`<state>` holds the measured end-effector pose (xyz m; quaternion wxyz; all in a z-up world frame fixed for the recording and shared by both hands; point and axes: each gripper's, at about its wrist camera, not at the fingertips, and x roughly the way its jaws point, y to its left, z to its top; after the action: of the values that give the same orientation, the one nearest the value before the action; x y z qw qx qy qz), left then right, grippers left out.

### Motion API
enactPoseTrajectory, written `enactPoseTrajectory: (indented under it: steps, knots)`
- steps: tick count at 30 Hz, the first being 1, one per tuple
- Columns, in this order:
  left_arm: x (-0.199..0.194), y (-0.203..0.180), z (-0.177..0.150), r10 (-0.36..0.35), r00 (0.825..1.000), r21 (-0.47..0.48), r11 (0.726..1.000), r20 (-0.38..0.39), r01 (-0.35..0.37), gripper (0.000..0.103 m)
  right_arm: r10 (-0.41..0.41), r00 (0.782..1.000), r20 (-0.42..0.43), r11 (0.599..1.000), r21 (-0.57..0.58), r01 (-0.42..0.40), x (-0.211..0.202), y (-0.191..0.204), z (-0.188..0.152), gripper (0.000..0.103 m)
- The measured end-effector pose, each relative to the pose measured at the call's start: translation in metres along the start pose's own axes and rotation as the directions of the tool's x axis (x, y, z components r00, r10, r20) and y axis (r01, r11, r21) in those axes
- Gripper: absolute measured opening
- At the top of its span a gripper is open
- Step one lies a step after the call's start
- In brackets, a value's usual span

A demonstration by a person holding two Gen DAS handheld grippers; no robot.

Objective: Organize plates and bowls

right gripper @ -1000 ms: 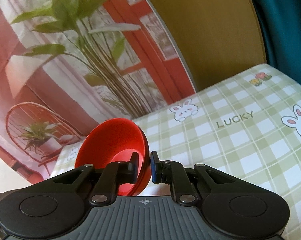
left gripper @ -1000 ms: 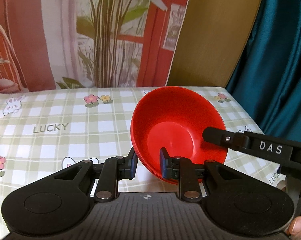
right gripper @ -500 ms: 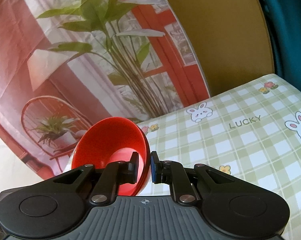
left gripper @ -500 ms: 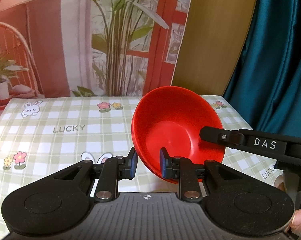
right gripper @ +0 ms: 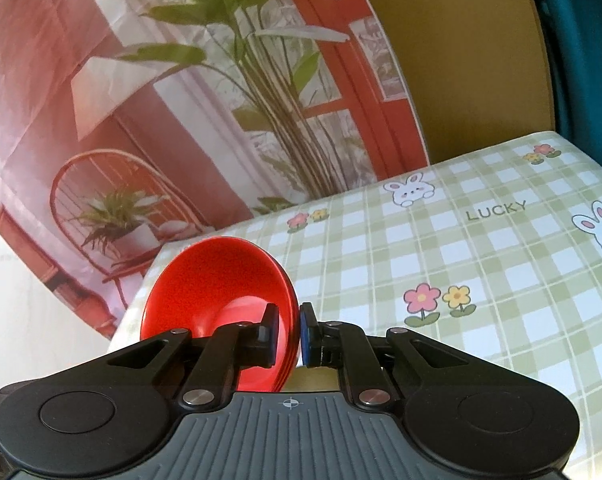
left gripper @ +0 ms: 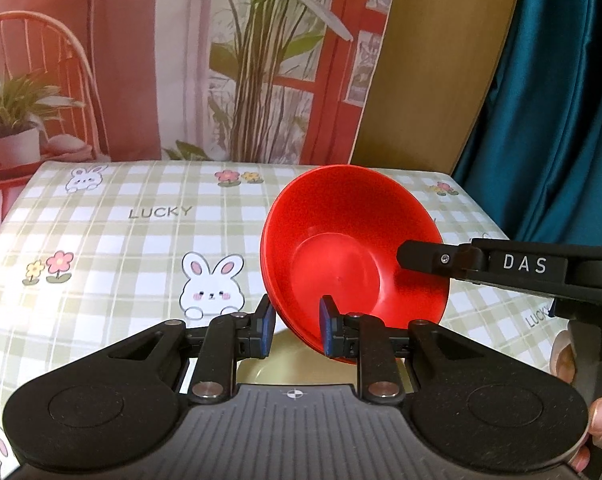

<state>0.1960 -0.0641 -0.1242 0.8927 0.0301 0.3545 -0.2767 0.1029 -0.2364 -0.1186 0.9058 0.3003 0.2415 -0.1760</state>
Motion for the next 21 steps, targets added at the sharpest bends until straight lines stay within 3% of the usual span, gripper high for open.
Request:
enactPoseTrajectory:
  steps: [21]
  knots:
    - [-0.003, 0.006, -0.027, 0.029, 1.0, -0.053, 0.998, -0.009, -0.03, 0.025, -0.014, 0.998, -0.058, 0.998, -0.059, 0.011, 0.008, 0.006, -0.025, 0.01]
